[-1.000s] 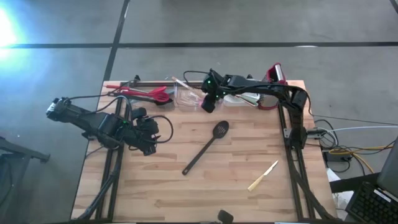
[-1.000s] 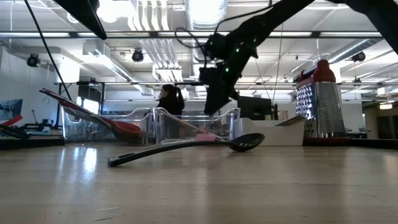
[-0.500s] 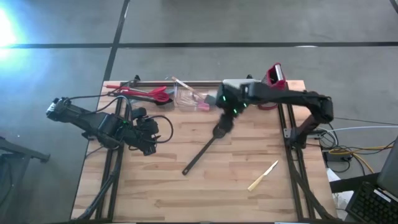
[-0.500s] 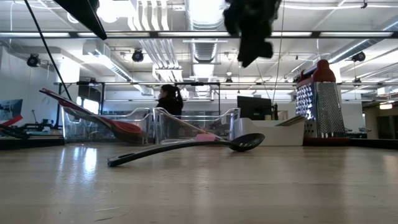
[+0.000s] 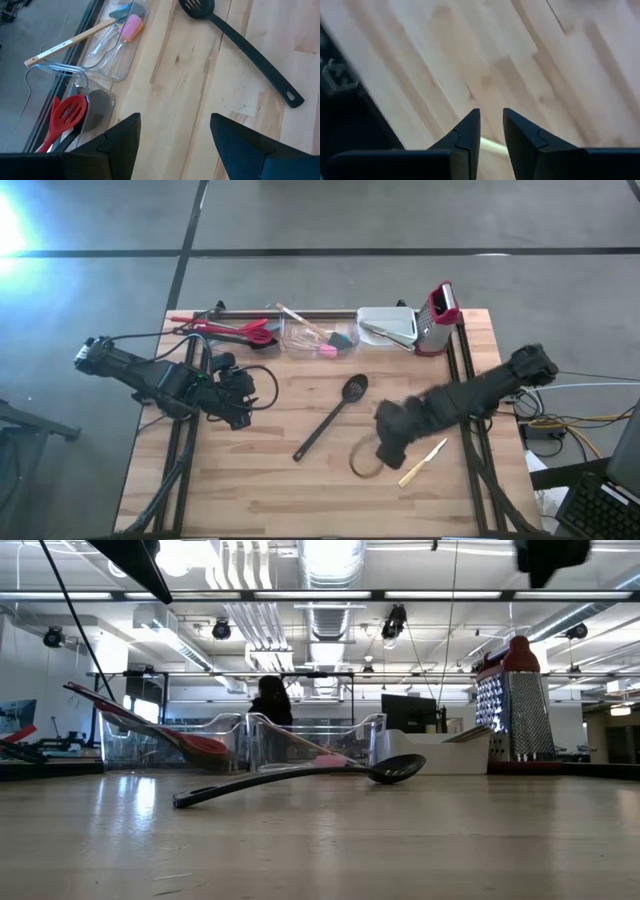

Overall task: Pick & Place Kitchen Items
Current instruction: Put the yellow table knife into the white bin

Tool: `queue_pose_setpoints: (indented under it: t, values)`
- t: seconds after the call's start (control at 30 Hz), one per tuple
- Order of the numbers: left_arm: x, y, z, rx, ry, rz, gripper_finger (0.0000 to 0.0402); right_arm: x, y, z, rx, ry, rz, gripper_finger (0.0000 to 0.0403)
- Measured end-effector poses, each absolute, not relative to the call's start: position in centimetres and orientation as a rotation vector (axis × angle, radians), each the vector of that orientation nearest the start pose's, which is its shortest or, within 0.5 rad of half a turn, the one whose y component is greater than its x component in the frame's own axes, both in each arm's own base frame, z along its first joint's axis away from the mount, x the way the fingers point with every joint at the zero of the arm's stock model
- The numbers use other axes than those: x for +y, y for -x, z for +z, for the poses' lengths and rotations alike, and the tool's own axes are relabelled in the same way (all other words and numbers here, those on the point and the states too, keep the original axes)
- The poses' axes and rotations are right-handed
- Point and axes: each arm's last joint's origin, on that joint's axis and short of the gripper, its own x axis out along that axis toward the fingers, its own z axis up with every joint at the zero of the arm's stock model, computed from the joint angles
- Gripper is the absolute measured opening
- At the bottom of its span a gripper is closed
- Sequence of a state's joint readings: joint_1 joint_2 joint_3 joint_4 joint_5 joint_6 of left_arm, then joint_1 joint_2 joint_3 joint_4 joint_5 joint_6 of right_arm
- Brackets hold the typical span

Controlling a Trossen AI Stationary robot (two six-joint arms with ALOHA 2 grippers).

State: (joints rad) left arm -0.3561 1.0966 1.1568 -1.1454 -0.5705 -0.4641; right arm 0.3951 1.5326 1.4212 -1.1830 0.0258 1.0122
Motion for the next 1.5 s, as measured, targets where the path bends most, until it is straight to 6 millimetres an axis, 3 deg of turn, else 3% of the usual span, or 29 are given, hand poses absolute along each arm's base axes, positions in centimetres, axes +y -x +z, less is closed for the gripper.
queue_pose_setpoints:
  t: [0.23, 0.37, 0.63, 0.87, 1.2, 1.5]
  values:
    - [-4.9, -17.7, 33.2, 0.892, -0.06, 0.408, 0.0245, 15.1, -23.3, 28.2, 1.144, -0.781, -0.7, 0.0092]
    - [-4.9, -17.7, 33.2, 0.892, -0.06, 0.408, 0.0245, 17.0, -21.9, 26.1, 1.062, -0.962, -0.816, 0.0107]
    - [-4.9, -17.7, 33.1, 0.895, -0.063, 0.407, 0.0245, 20.4, -20.7, 22.4, 0.974, -1.284, -0.728, 0.0138]
    - [-4.8, -17.4, 32.6, 0.938, -0.102, 0.406, 0.0245, 21.2, -19.0, 18.9, 1.06, -1.326, -0.859, 0.0148]
    - [-4.8, -17.3, 30.8, 0.99, -0.119, 0.422, 0.0245, 20.5, -19.0, 15.3, 1.089, -1.228, -0.987, 0.0139]
    - [-4.8, -17.2, 29.9, 1.021, -0.108, 0.42, 0.0245, 20.8, -19.1, 14.7, 1.164, -1.218, -1.013, 0.0134]
